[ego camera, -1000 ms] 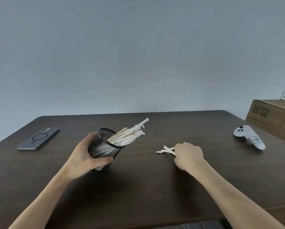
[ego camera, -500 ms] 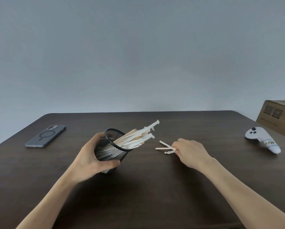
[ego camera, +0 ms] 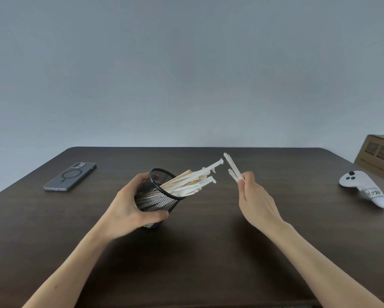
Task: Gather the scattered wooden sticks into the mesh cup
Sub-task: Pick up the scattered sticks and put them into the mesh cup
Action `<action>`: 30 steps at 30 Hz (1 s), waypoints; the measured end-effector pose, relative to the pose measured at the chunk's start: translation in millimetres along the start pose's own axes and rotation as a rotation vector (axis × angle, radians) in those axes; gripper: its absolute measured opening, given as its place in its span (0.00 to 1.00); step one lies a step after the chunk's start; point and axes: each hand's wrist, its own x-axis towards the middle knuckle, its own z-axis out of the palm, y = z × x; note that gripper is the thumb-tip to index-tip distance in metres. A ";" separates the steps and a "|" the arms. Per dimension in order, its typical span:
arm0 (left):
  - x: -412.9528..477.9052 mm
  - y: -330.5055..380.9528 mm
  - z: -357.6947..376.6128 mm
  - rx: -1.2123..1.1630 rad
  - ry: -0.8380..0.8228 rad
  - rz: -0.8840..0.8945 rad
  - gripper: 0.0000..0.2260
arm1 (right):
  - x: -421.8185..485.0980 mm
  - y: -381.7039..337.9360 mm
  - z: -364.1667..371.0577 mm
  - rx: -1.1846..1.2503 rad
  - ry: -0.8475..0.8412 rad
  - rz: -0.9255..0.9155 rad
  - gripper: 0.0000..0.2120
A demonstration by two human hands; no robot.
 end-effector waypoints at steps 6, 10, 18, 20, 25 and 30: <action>-1.2 3.1 -1.1 -0.009 0.006 -0.006 0.37 | 11.2 -34.8 2.8 0.785 0.176 0.208 0.16; -2.5 1.5 -2.2 0.001 0.009 -0.017 0.37 | 7.0 -50.5 9.3 0.963 0.166 0.209 0.13; -2.7 0.4 -2.4 0.021 0.013 -0.021 0.37 | 0.9 -60.0 16.6 1.069 0.099 0.369 0.16; -2.4 0.3 -2.0 0.026 0.014 -0.021 0.37 | 5.4 -63.4 9.1 1.095 0.117 0.397 0.17; -2.2 -1.3 -2.1 0.032 0.026 -0.024 0.38 | 19.8 -64.5 -16.0 0.885 0.193 0.413 0.19; -1.7 -0.4 -2.2 0.033 0.034 -0.034 0.37 | 43.6 -58.9 -33.9 0.957 0.397 0.447 0.21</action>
